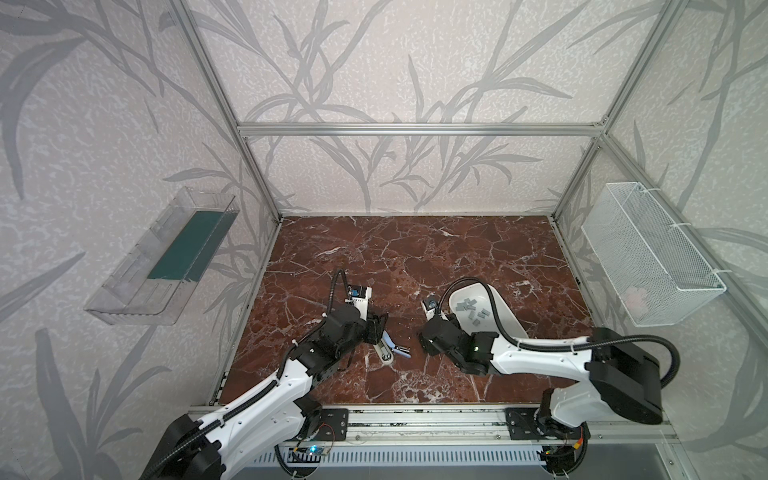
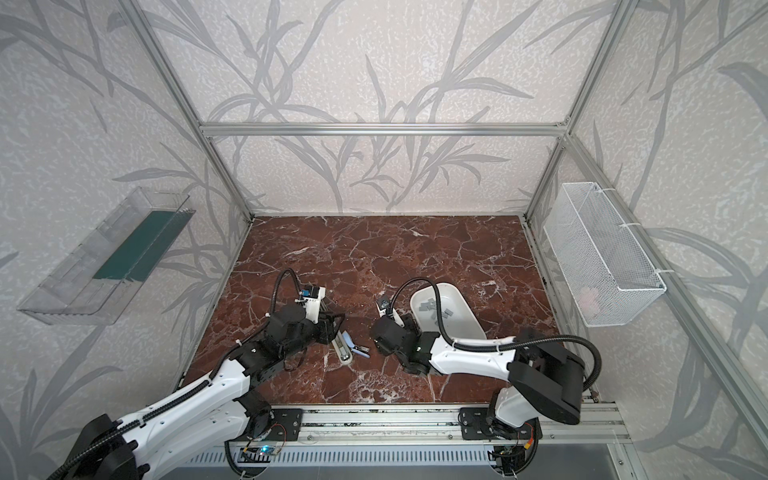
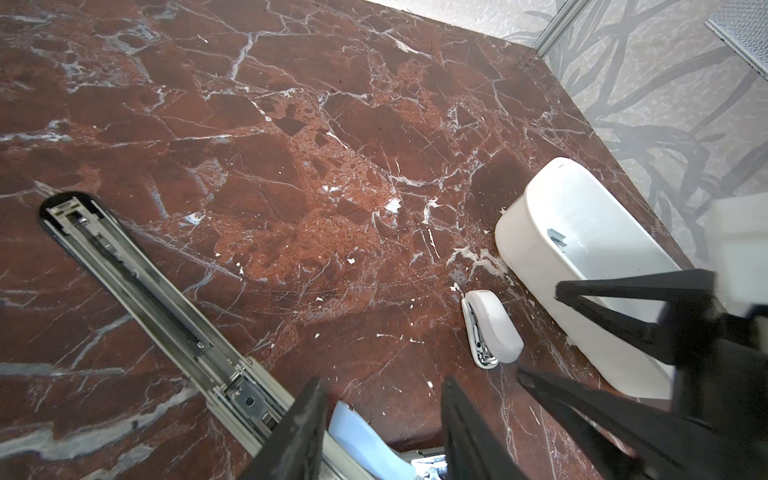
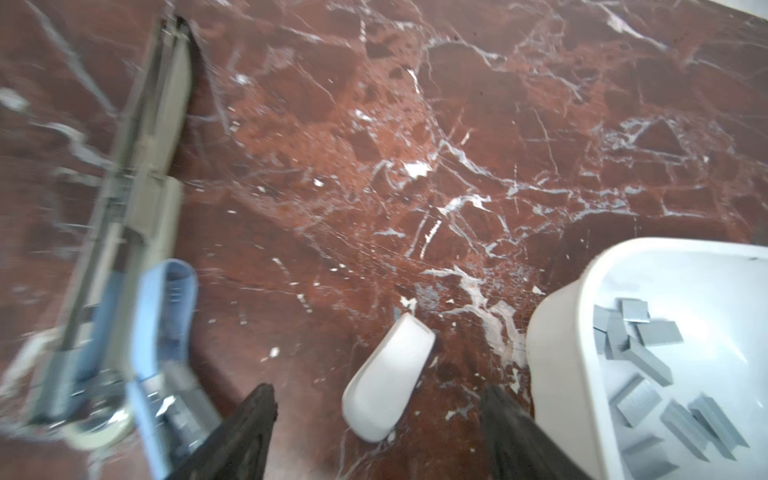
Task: Load the staples into the stapler
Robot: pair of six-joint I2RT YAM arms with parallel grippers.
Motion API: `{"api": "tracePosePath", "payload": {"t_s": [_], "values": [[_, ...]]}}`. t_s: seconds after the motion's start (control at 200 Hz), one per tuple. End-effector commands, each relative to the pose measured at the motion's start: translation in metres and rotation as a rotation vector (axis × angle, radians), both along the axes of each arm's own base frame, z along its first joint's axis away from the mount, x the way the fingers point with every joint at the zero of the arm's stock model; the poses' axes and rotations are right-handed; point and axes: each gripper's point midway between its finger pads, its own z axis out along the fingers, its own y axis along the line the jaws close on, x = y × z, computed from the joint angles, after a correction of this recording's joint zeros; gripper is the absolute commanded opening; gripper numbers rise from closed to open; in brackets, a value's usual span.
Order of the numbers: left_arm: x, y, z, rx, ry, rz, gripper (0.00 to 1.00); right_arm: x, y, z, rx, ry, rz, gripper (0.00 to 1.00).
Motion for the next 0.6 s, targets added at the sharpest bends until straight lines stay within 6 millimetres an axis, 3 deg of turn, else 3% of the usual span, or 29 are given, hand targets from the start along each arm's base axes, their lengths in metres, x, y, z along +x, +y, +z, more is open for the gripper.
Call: {"api": "tracePosePath", "payload": {"t_s": [0.0,0.105,0.21,0.595], "values": [[0.005,0.002,0.016,-0.02,-0.021,0.024,0.47,-0.027,0.031,0.012,0.144,0.034,0.188,0.86],[0.005,0.001,0.017,-0.026,-0.025,0.022,0.47,-0.041,0.05,0.002,0.207,0.107,0.271,0.88],[0.004,0.0,0.017,-0.028,-0.022,0.016,0.47,-0.042,0.058,-0.016,0.173,0.128,0.299,0.88],[0.003,0.003,0.016,-0.016,-0.022,0.019,0.47,-0.044,0.074,-0.058,-0.013,0.046,0.427,0.72]]}}
